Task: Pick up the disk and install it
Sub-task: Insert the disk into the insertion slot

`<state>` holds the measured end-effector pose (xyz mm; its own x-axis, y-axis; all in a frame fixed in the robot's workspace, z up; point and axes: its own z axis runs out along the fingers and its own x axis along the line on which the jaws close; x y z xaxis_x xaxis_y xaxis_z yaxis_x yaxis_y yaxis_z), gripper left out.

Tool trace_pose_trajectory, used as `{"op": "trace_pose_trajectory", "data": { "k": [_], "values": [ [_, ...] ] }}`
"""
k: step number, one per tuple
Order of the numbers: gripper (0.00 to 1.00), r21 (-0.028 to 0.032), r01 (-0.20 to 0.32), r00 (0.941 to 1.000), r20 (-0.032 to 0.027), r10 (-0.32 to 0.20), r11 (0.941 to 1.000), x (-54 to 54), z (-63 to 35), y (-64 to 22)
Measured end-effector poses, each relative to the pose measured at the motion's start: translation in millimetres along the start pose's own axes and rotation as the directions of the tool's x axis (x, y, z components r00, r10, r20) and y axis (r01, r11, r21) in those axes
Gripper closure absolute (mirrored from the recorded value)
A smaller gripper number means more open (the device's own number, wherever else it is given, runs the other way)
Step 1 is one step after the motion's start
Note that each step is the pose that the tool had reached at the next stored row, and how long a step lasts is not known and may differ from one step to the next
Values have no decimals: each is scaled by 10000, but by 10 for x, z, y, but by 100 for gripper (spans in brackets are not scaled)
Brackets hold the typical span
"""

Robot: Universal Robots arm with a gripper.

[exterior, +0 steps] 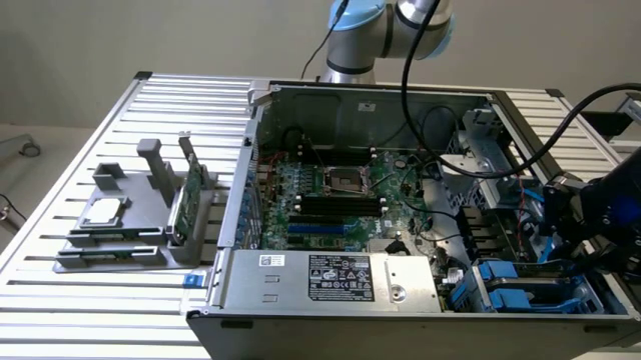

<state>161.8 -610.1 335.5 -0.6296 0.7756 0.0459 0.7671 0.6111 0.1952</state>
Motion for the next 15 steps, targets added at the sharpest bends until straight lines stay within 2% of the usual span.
{"op": "trace_pose_trajectory", "data": {
  "k": [6, 15],
  "values": [
    [69, 76, -163, 9999, -41, 163, 9998, 4, 1, 3],
    [69, 97, -286, 9996, -37, 286, 9995, 37, 0, 34]
  ]
}}
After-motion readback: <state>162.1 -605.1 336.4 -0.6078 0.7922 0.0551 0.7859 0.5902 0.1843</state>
